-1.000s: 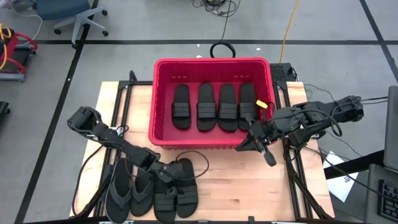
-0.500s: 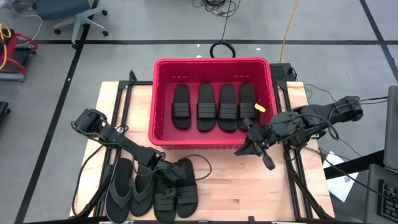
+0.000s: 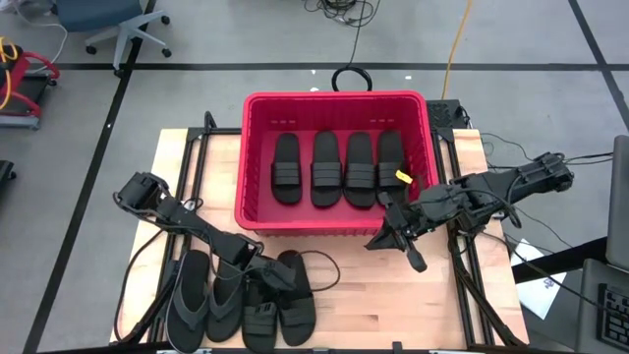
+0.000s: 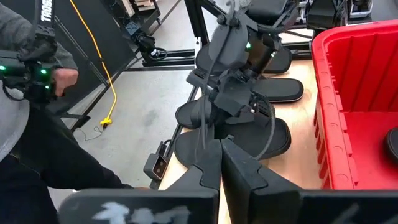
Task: Pick and place slides into bin
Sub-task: Put the black slide into the red bin
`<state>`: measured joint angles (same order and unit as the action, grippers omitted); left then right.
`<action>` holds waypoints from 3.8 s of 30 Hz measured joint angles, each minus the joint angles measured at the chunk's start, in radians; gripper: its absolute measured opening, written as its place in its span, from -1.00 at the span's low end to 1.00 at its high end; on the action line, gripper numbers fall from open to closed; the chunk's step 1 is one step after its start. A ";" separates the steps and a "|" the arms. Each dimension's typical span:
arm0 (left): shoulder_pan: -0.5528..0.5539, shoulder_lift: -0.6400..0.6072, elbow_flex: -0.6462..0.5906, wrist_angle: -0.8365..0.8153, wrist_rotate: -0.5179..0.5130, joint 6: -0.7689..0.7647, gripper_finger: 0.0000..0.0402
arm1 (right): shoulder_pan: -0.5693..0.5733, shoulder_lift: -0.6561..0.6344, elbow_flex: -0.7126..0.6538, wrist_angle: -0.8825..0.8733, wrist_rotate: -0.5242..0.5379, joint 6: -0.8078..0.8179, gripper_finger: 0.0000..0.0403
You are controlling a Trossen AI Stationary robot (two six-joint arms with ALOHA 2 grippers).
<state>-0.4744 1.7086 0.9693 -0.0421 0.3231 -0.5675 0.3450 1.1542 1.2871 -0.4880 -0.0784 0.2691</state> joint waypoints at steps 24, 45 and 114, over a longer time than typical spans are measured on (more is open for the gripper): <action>0.185 -0.008 1.027 -1.063 -0.248 0.426 -0.99 | 0.004 -0.002 -0.009 0.095 0.018 -0.246 -0.82; 0.257 0.093 1.047 -0.913 -0.104 0.473 -1.00 | -0.038 0.008 -0.007 0.118 0.173 -0.482 0.13; 0.145 -0.029 1.070 -0.839 -0.482 0.425 0.05 | -0.927 -0.069 -0.007 -0.576 -0.301 -0.920 -1.00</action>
<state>-0.3297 1.6795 2.0388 -0.8807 -0.1592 -0.1421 -0.5816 1.0853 1.2798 -1.0638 -0.3795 -0.6506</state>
